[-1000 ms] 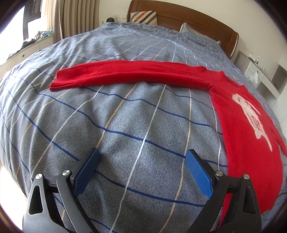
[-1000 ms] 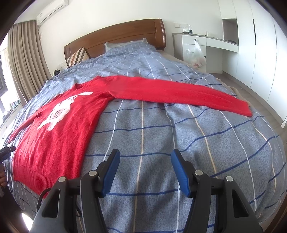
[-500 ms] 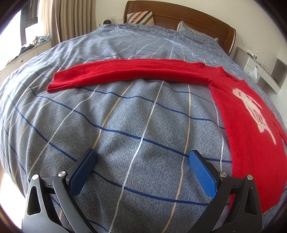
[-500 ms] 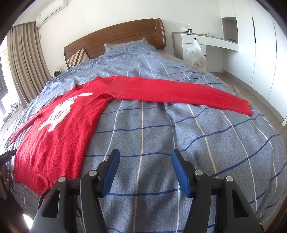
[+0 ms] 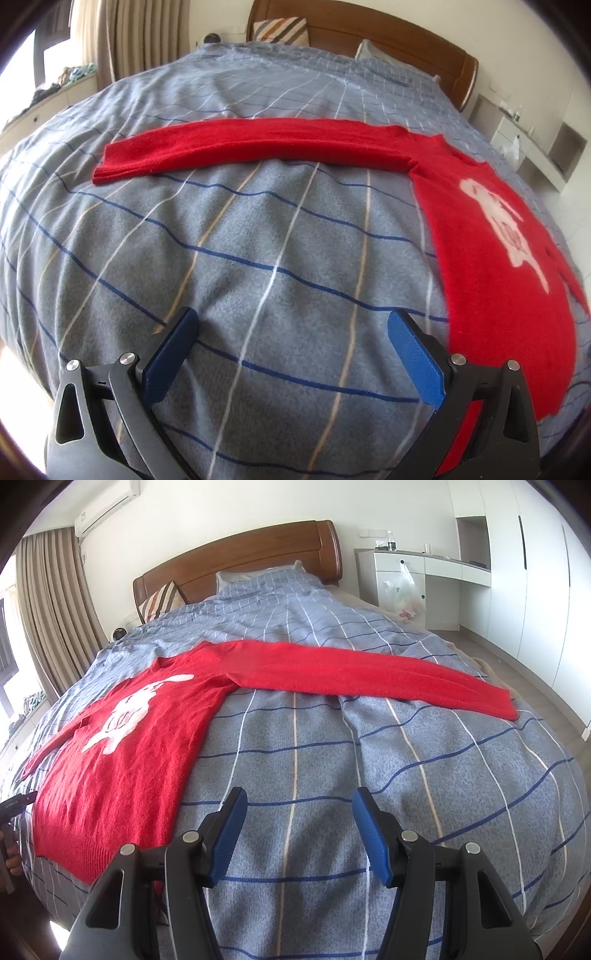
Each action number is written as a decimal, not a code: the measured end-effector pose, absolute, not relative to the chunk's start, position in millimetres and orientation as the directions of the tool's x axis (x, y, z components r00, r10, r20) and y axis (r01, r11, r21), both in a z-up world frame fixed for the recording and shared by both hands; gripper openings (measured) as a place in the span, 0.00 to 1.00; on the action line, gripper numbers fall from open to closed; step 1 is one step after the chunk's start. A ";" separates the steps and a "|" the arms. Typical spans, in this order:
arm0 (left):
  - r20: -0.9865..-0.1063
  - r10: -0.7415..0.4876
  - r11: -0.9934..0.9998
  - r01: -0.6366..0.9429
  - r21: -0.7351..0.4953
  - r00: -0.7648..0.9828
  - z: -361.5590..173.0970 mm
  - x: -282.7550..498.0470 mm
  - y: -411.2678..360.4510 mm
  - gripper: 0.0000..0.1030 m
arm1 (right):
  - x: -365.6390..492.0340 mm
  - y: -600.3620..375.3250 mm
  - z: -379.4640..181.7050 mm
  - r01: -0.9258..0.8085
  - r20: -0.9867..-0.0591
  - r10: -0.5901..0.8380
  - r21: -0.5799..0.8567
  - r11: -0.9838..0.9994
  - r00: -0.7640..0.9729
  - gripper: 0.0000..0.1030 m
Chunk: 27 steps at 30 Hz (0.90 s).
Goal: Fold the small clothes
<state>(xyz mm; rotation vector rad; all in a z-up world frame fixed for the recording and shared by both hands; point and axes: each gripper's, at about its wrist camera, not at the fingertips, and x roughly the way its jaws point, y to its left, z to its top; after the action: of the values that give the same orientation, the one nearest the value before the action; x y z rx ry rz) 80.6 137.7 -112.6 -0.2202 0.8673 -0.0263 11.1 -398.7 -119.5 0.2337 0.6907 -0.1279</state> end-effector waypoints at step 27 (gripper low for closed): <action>-0.791 -0.418 0.907 0.248 -0.339 0.447 -120.1 17.9 59.5 0.03 | 12.7 -307.3 -157.7 -0.047 -0.771 0.383 0.419 0.907 0.509 0.04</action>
<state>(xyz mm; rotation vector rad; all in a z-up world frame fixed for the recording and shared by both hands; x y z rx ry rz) 17.9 59.5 -120.1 -0.1835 1.0281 -0.4153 12.7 -307.3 -157.7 0.3692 1.0091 0.2660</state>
